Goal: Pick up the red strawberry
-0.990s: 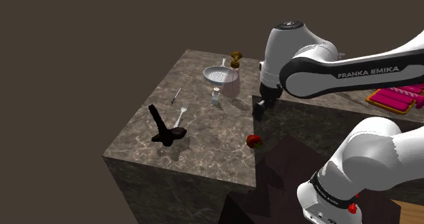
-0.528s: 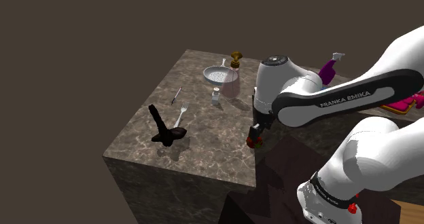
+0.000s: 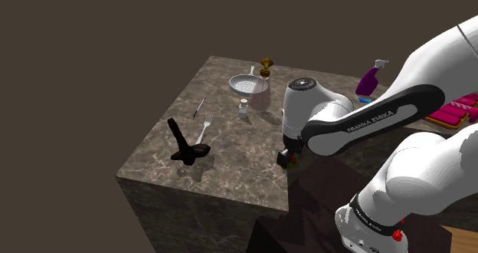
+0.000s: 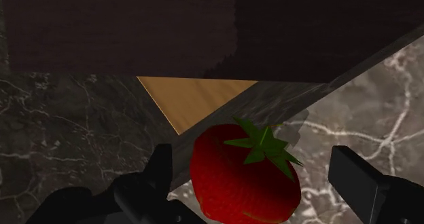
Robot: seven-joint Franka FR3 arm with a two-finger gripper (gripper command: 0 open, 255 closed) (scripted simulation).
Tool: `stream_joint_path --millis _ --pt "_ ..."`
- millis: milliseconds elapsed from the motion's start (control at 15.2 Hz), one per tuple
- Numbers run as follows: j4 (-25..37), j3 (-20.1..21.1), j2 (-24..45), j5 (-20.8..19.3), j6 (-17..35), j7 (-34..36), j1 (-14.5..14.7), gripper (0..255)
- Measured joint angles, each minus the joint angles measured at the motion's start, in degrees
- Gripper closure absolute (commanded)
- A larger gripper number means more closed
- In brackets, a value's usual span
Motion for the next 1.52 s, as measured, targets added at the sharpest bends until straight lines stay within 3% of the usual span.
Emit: stream_joint_path --millis 66,726,1518 --pt "-0.1 0.1 0.4 -0.1 0.5 0.1 -0.1 255" --pt "-0.1 0.2 0.8 -0.3 1.0 0.3 -0.2 255" --pt "3.2 -1.7 -8.7 1.7 -11.7 -2.6 1.6 255"
